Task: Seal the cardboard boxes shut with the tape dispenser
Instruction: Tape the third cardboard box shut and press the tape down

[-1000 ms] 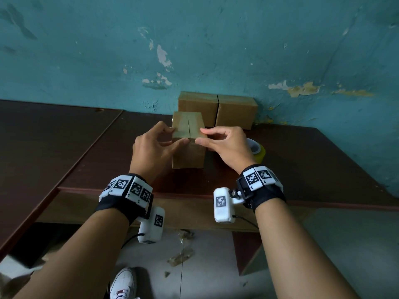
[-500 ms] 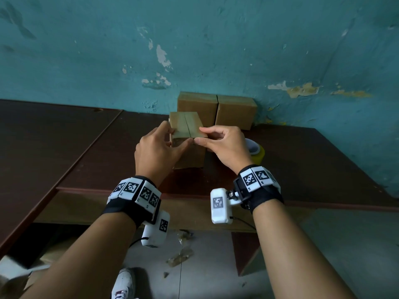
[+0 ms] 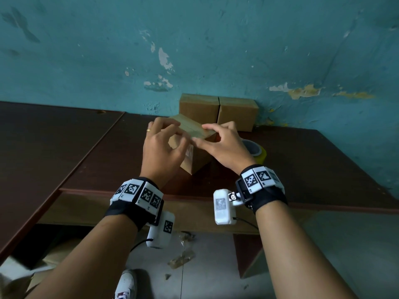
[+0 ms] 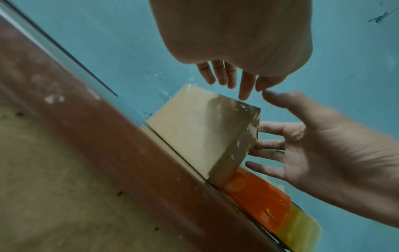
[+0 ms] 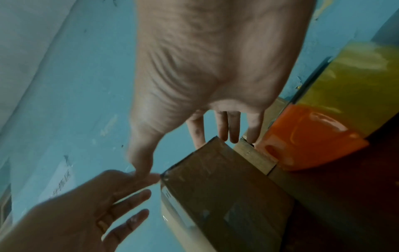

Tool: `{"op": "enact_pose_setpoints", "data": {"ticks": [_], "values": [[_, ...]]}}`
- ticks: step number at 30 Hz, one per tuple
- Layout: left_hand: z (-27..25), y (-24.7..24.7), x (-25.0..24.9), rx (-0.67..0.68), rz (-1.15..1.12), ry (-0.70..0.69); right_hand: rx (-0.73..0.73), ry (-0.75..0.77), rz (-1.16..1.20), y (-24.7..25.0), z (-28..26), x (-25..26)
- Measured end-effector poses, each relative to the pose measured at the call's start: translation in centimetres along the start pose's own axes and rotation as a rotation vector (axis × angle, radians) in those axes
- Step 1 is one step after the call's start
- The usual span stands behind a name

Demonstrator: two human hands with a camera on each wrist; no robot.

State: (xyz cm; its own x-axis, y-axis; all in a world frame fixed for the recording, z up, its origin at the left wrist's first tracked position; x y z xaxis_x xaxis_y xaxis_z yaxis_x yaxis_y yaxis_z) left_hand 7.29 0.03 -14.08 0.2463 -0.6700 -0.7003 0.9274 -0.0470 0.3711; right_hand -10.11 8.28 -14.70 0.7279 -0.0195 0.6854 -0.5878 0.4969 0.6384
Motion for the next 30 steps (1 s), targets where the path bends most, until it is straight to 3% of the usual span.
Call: {"op": "enact_pose_setpoints", "data": {"ticks": [4, 7, 10, 17, 30], "values": [[0.8, 1.3, 1.7, -0.072, -0.033, 0.211, -0.021, 0.04, -0.087, -0.1, -0.1, 0.1], [1.0, 2.1, 3.9, -0.014, -0.086, 0.466, 0.009, 0.064, -0.044, 0.2, -0.2, 0.3], [1.0, 2.4, 5.0, 0.05, -0.172, 0.562, 0.005, 0.096, -0.014, 0.9, -0.4, 0.6], [1.5, 1.9, 4.3, 0.195, -0.104, 0.44, -0.056, 0.069, -0.049, 1.1, -0.1, -0.3], [1.3, 2.3, 3.8, 0.201, 0.042, 0.386, -0.121, 0.083, -0.123, 0.4, 0.4, 0.0]]}}
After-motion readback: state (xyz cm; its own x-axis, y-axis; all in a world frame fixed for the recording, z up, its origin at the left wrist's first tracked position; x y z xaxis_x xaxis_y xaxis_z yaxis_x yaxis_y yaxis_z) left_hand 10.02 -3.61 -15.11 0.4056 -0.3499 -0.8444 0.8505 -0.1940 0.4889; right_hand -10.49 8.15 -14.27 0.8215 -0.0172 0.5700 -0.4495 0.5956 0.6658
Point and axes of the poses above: each hand's wrist, its own z-axis towards the middle knuckle, its own y-axis out of the back of the hand, x = y × z, the point moved 8 cm from there along z, towards the middle knuckle, and after that the axes turned 11 degrees about y, right-handed, at the moved point
